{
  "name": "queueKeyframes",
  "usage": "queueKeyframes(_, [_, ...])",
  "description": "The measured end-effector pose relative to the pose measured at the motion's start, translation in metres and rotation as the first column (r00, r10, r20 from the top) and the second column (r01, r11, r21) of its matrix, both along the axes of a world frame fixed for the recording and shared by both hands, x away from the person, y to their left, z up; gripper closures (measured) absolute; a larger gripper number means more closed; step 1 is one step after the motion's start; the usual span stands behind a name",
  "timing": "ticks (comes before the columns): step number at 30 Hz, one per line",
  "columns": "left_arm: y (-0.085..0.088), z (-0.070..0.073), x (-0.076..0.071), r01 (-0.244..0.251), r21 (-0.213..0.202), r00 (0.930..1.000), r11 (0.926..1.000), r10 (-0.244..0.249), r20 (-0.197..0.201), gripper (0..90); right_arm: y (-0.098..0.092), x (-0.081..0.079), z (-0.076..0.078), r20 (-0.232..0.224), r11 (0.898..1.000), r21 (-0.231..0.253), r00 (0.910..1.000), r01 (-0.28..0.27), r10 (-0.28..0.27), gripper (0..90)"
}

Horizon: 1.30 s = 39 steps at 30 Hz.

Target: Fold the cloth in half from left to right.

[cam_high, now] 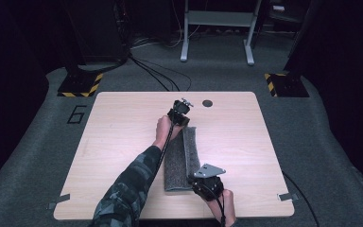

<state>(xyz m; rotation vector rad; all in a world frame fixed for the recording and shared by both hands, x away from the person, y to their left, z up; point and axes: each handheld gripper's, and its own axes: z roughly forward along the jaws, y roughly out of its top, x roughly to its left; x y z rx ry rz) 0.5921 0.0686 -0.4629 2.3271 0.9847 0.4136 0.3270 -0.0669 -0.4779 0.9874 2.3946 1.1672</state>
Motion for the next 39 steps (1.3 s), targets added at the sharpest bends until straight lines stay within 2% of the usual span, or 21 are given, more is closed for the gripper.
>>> queueKeyframes(1, [0.0, 0.0, 0.0, -0.008, -0.007, 1.0, 0.9999, 0.008, 0.003, 65.8, -0.001, 0.0, 0.0, -0.013, 1.0, -0.008, 0.9998, 0.012, -0.012, 72.1])
queueKeyframes(2, [0.0, 0.001, 0.0, -0.016, -0.023, 0.9999, 0.9996, 0.016, 0.006, 46.2, -0.006, -0.001, -0.001, -0.019, 0.999, -0.009, 0.9994, 0.03, -0.031, 63.6])
queueKeyframes(3, [0.002, 0.003, -0.001, -0.024, -0.038, 0.9997, 0.999, 0.024, 0.009, 37.9, -0.006, -0.001, -0.001, -0.019, 0.999, -0.009, 0.9994, 0.03, -0.031, 63.6])
queueKeyframes(4, [0.003, 0.005, -0.002, -0.03, -0.064, 0.9995, 0.9975, 0.031, 0.011, 37.9, -0.01, -0.001, -0.001, -0.026, 0.999, -0.008, 0.9986, 0.045, -0.045, 58.1])
queueKeyframes(7, [0.011, 0.013, -0.003, -0.028, -0.1, 0.9991, 0.9946, 0.031, 0.028, 27.7, -0.02, 0.001, 0.0, -0.013, 0.997, -0.001, 0.9968, 0.079, -0.079, 54.0])
queueKeyframes(8, [0.017, 0.016, -0.005, -0.039, -0.096, 0.9983, 0.9946, 0.043, 0.039, 26.7, -0.024, 0.004, 0.001, -0.014, 0.995, 0.003, 0.9945, 0.104, -0.104, 50.2])
queueKeyframes(11, [0.024, 0.015, -0.006, -0.048, -0.081, 0.998, 0.9956, 0.051, 0.036, 25.6, -0.026, 0.008, 0.0, -0.023, 0.993, 0.009, 0.9933, 0.114, -0.113, 47.4])
queueKeyframes(13, [0.033, 0.011, -0.007, -0.073, -0.069, 0.9968, 0.9949, 0.075, 0.028, 25.5, -0.024, 0.014, -0.003, -0.025, 0.993, -0.013, 0.9928, 0.117, -0.117, 43.4])
queueKeyframes(18, [0.061, -0.006, -0.008, -0.13, -0.034, 0.9914, 0.9909, 0.13, -0.011, 25.1, -0.01, 0.023, -0.012, -0.065, 0.995, -0.053, 0.994, 0.084, -0.088, 36.2])
queueKeyframes(19, [0.065, -0.009, -0.009, -0.136, -0.018, 0.9906, 0.9905, 0.136, -0.014, 25.2, -0.005, 0.023, -0.015, -0.072, 0.996, -0.068, 0.9954, 0.059, -0.064, 33.8])
queueKeyframes(22, [0.075, -0.019, -0.012, -0.144, -0.006, 0.9892, 0.9896, 0.143, -0.028, 24.8, -0.001, 0.022, -0.018, -0.08, 0.996, -0.076, 0.9956, 0.043, -0.049, 31.8])
queueKeyframes(23, [0.077, -0.022, -0.013, -0.147, 0.004, 0.9888, 0.9892, 0.147, -0.028, 24.9, 0.0, 0.022, -0.02, -0.073, 0.997, -0.072, 0.9966, 0.033, -0.039, 30.8])
queueKeyframes(24, [0.079, -0.025, -0.014, -0.145, 0.006, 0.9887, 0.9894, 0.145, -0.037, 24.5, 0.001, 0.019, -0.021, -0.092, 0.997, -0.072, 0.995, 0.03, -0.037, 30.3])
queueKeyframes(25, [0.08, -0.031, -0.014, -0.147, 0.022, 0.9882, 0.9889, 0.148, -0.039, 24.6, 0.0, 0.019, -0.023, -0.078, 0.997, -0.072, 0.9968, 0.014, -0.019, 30.0])
queueKeyframes(26, [0.08, -0.031, -0.014, -0.147, 0.022, 0.9882, 0.9889, 0.148, -0.039, 24.6, 0.0, 0.019, -0.023, -0.078, 0.997, -0.072, 0.9968, 0.014, -0.019, 30.0])
queueKeyframes(27, [0.081, -0.033, -0.014, -0.152, 0.025, 0.9874, 0.988, 0.153, -0.04, 24.6, 0.002, 0.016, -0.024, -0.105, 0.997, -0.069, 0.9941, 0.023, -0.03, 29.8])
queueKeyframes(29, [0.082, -0.038, -0.014, -0.162, 0.029, 0.9858, 0.9863, 0.163, -0.039, 24.7, 0.001, 0.015, -0.028, -0.101, 0.997, -0.079, 0.9948, 0.003, -0.011, 29.6])
queueKeyframes(31, [0.083, -0.041, -0.013, -0.163, 0.024, 0.9849, 0.9863, 0.164, -0.054, 24.5, 0.002, 0.012, -0.032, -0.123, 0.997, -0.082, 0.9923, 0.003, -0.013, 29.1])
queueKeyframes(33, [0.083, -0.042, -0.012, -0.17, 0.014, 0.9843, 0.9853, 0.171, -0.044, 23.9, 0.001, 0.009, -0.035, -0.127, 0.996, -0.085, 0.9918, 0.004, -0.015, 29.0])
queueKeyframes(34, [0.083, -0.042, -0.012, -0.169, 0.015, 0.9846, 0.9854, 0.17, -0.042, 23.9, 0.002, 0.006, -0.036, -0.147, 0.996, -0.083, 0.9888, 0.012, -0.024, 28.9])
queueKeyframes(39, [0.082, -0.043, -0.009, -0.172, 0.015, 0.9846, 0.9849, 0.173, -0.028, 22.8, 0.0, 0.003, -0.039, -0.113, 0.997, -0.077, 0.9932, 0.02, -0.029, 28.9])
